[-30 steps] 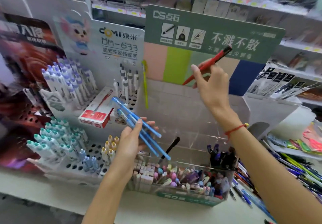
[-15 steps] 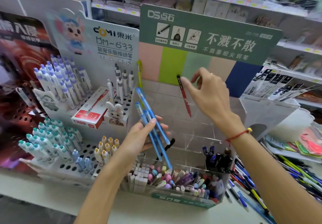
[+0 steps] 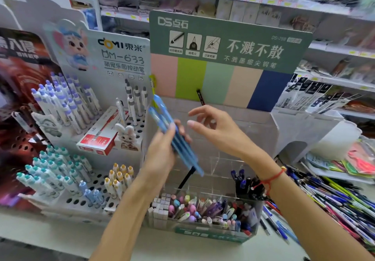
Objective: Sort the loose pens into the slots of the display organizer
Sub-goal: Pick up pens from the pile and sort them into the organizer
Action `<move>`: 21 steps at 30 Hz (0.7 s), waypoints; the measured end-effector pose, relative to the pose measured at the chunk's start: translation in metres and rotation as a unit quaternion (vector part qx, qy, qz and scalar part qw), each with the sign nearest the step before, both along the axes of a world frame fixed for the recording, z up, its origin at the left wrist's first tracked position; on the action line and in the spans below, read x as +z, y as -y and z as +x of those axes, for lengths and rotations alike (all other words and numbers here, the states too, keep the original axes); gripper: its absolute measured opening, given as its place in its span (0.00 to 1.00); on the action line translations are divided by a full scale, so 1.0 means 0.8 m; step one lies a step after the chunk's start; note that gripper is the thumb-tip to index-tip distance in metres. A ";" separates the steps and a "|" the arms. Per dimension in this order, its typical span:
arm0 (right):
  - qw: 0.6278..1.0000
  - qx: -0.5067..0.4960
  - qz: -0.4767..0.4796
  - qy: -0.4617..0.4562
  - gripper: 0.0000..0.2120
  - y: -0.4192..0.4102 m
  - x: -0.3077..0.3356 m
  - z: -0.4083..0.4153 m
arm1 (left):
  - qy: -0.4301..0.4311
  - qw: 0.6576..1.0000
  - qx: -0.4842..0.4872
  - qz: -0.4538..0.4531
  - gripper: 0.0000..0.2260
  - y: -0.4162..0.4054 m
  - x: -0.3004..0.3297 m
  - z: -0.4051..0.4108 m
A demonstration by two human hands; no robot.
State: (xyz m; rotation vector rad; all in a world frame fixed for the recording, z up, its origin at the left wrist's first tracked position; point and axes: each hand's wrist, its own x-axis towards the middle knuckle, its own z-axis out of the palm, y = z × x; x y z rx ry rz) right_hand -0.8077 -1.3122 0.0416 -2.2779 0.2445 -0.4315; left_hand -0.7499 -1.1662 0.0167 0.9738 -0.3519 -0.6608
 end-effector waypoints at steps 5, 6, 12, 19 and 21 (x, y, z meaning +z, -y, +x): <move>0.943 -0.184 -0.273 -0.056 0.18 0.045 -0.026 -0.036 | 0.057 0.981 0.105 -0.151 0.09 0.042 0.046 0.053; 0.937 -0.172 -0.293 -0.074 0.21 0.051 -0.033 -0.040 | 0.073 0.979 0.133 -0.138 0.09 0.052 0.048 0.062; 0.932 -0.156 -0.319 -0.071 0.28 0.056 -0.044 -0.044 | 0.187 0.957 0.190 0.110 0.09 0.093 0.029 0.089; 0.933 -0.147 -0.319 -0.076 0.28 0.056 -0.041 -0.044 | 0.396 0.861 0.179 0.266 0.24 0.083 0.027 0.096; 0.934 -0.145 -0.319 -0.076 0.28 0.057 -0.041 -0.045 | 0.461 0.819 0.228 0.256 0.28 0.078 0.019 0.092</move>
